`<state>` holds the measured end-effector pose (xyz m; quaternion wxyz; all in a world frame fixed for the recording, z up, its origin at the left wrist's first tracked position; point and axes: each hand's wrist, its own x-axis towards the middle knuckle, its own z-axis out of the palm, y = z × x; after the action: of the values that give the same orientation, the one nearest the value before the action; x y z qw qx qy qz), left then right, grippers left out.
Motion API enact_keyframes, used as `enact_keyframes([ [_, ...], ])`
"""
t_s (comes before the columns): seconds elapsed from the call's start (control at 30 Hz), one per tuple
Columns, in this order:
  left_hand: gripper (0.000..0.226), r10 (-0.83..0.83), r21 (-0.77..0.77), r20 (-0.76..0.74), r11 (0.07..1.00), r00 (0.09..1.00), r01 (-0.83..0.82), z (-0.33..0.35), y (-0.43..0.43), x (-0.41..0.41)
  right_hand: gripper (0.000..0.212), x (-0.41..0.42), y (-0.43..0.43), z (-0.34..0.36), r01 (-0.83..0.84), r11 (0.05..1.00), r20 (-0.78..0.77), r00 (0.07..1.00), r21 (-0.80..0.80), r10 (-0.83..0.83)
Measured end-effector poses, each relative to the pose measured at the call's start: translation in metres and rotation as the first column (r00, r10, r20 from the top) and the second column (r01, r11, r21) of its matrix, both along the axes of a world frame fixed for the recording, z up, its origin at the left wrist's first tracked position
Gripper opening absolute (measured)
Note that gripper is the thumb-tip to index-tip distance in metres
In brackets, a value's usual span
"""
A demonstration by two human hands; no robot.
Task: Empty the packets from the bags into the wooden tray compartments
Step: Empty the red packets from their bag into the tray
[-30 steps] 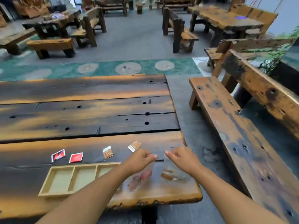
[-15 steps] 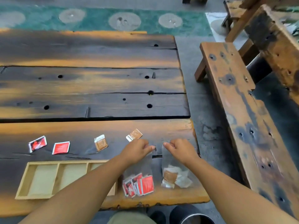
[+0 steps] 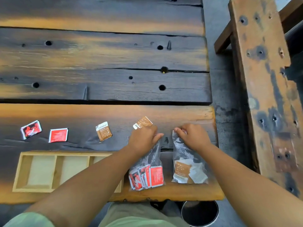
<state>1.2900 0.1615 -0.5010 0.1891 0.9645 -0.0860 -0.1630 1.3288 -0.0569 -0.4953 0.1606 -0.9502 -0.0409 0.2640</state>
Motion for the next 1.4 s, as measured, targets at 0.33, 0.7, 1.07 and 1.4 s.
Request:
enact_keyframes([
  [0.33, 0.041, -0.01, 0.008, 0.01, 1.0, 1.0, 0.01, 0.008, -0.017, 0.001, 0.044, -0.005, -0.009, 0.009, 0.03, 0.998, 0.051, 0.998, 0.055, -0.032],
  [0.7, 0.057, 0.187, 0.067, 0.102, 0.979, 0.977, -0.194, 0.052, -0.005, -0.049, 0.052, -0.033, -0.013, 0.057, -0.081, 0.977, 0.151, 0.987, 0.198, 0.051],
  [1.07, 0.059, 0.415, -0.064, 0.024, 0.908, 0.909, -0.413, 0.086, -0.015, -0.153, 0.062, -0.118, -0.008, 0.085, -0.184, 0.947, 0.064, 0.983, 0.262, 0.173],
  [1.4, 0.057, 0.427, -0.097, -0.049, 0.898, 0.903, -0.429, 0.092, -0.014, -0.173, 0.063, -0.15, 0.013, 0.081, -0.124, 0.922, -0.016, 0.99, 0.367, 0.14],
])
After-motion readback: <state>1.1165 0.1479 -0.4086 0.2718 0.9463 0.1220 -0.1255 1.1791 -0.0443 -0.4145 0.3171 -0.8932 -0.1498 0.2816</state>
